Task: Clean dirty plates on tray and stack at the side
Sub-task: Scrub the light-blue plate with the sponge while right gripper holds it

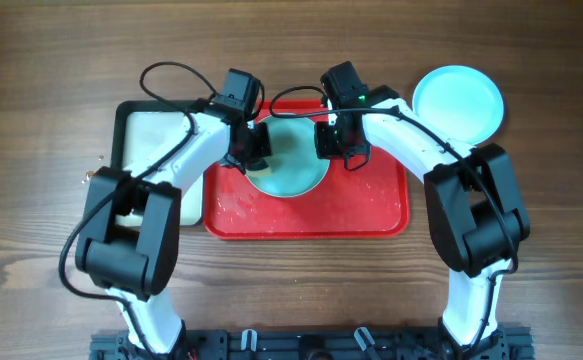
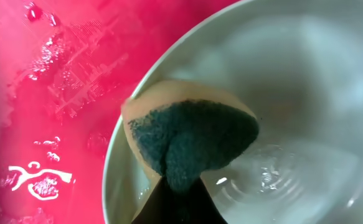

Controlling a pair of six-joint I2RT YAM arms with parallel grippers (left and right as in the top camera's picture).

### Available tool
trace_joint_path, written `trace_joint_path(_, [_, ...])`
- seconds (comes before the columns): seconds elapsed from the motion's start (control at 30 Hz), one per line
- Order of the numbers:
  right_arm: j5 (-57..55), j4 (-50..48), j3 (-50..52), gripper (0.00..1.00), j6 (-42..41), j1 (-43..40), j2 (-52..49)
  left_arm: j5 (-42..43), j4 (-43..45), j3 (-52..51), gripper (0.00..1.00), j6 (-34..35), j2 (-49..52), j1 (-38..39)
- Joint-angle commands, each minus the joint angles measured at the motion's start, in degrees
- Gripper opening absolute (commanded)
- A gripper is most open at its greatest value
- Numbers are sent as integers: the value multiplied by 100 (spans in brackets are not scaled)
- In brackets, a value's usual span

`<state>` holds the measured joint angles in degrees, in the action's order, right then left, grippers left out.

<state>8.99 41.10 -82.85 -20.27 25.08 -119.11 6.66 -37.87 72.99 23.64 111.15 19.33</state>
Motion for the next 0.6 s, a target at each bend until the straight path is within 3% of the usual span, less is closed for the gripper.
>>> trace_joint_path(0.0, [90,-15,-4,5,79,46,46,-179,101,9,4,-94,328,-48])
trace_joint_path(0.27, [234,-33,-4,5,229,46,46,785,555,9,4,-90,684,0])
trace_joint_path(0.57, [446,-35,-4,4,374,48,46,815,688,9,4,-70,684,444])
